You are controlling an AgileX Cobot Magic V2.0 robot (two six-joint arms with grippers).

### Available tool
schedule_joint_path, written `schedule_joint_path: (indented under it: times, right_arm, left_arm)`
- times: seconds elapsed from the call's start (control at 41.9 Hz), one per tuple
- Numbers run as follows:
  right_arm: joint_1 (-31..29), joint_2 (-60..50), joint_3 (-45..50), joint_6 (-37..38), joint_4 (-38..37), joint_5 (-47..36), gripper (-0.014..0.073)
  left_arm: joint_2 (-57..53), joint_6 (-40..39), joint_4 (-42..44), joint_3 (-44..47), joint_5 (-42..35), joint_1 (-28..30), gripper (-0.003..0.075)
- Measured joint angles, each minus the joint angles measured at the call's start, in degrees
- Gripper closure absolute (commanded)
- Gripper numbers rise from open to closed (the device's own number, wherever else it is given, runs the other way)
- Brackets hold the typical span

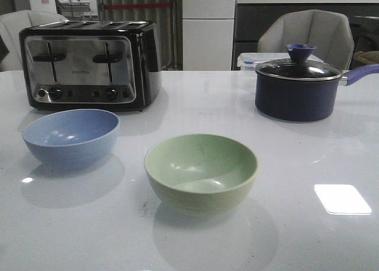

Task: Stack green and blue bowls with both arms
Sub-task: 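Lower the left gripper onto the rim of the light blue bowl and grasp, then lift the blue bowl with the left gripper over the green bowl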

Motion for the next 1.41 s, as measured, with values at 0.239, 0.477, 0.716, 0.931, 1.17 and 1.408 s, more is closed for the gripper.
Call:
schedule_joint_path:
  times: [0.239, 0.477, 0.716, 0.931, 1.17, 1.408]
  right_arm:
    - [0.0, 0.0, 0.0, 0.0, 0.0, 0.0, 0.0146]
    - [0.0, 0.0, 0.0, 0.0, 0.0, 0.0, 0.0146]
    - [0.0, 0.0, 0.0, 0.0, 0.0, 0.0, 0.0146]
    - [0.0, 0.0, 0.0, -0.1, 0.0, 0.0, 0.0146]
    - [0.0, 0.0, 0.0, -0.1, 0.0, 0.0, 0.0146]
    - [0.0, 0.0, 0.0, -0.1, 0.0, 0.0, 0.0146]
  left_arm:
    - [11.1, 0.0, -2.1, -4.4, -0.1, 0.0, 0.0173]
    - [20.4, 0.0, -6.6, -7.5, -2.4, 0.0, 0.0173]
    - [25.6, 0.0, -6.7, -8.9, -5.5, 0.0, 0.0318]
    - [27.2, 0.0, -6.8, -8.9, -5.8, 0.0, 0.0491]
    - [27.2, 0.0, -6.9, -9.0, -5.3, 0.0, 0.0626]
    - [26.3, 0.0, -7.4, -10.1, -3.0, -0.3, 0.0627]
